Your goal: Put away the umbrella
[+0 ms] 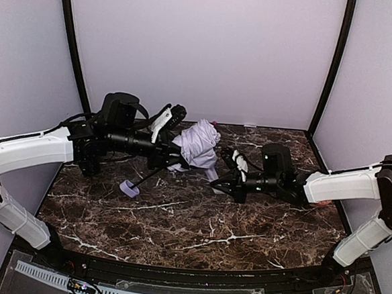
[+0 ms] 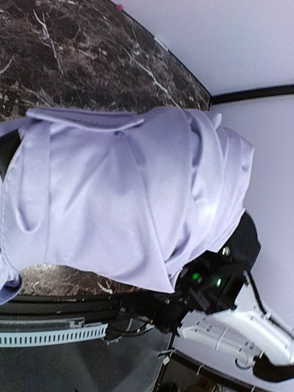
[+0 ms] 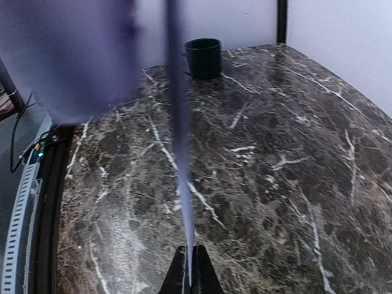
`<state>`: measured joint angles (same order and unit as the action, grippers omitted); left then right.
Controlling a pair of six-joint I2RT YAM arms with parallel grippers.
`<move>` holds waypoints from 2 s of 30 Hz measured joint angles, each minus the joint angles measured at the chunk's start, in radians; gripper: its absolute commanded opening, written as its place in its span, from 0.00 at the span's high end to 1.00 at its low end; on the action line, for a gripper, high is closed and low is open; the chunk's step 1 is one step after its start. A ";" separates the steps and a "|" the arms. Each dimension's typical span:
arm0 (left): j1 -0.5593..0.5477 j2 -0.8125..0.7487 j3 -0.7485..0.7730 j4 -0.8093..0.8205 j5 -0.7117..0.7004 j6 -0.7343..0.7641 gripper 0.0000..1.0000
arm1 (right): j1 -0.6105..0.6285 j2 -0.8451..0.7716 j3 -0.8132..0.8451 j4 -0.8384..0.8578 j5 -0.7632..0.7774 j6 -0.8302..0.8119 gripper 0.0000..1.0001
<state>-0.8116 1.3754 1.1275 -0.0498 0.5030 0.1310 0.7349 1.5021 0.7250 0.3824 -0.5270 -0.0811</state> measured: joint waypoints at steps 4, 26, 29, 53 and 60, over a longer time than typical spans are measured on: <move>0.022 0.029 0.025 -0.013 -0.147 -0.005 1.00 | 0.087 -0.010 0.023 -0.038 -0.070 -0.028 1.00; -0.093 0.249 0.034 -0.032 -0.371 0.352 1.00 | 0.071 -0.045 0.143 -0.012 -0.046 0.332 1.00; -0.097 0.271 0.032 -0.037 -0.361 0.387 1.00 | 0.063 -0.004 0.156 -0.012 -0.026 0.405 1.00; -0.198 0.554 0.166 -0.399 -0.271 0.516 1.00 | 0.017 0.258 0.226 -0.190 0.104 0.797 0.81; -0.268 0.558 0.138 -0.401 -0.164 0.538 1.00 | -0.002 0.280 0.269 -0.135 0.140 0.833 0.87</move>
<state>-1.0794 1.9331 1.2652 -0.4503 0.3389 0.6693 0.7330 1.7821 0.9939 0.2470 -0.3866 0.7521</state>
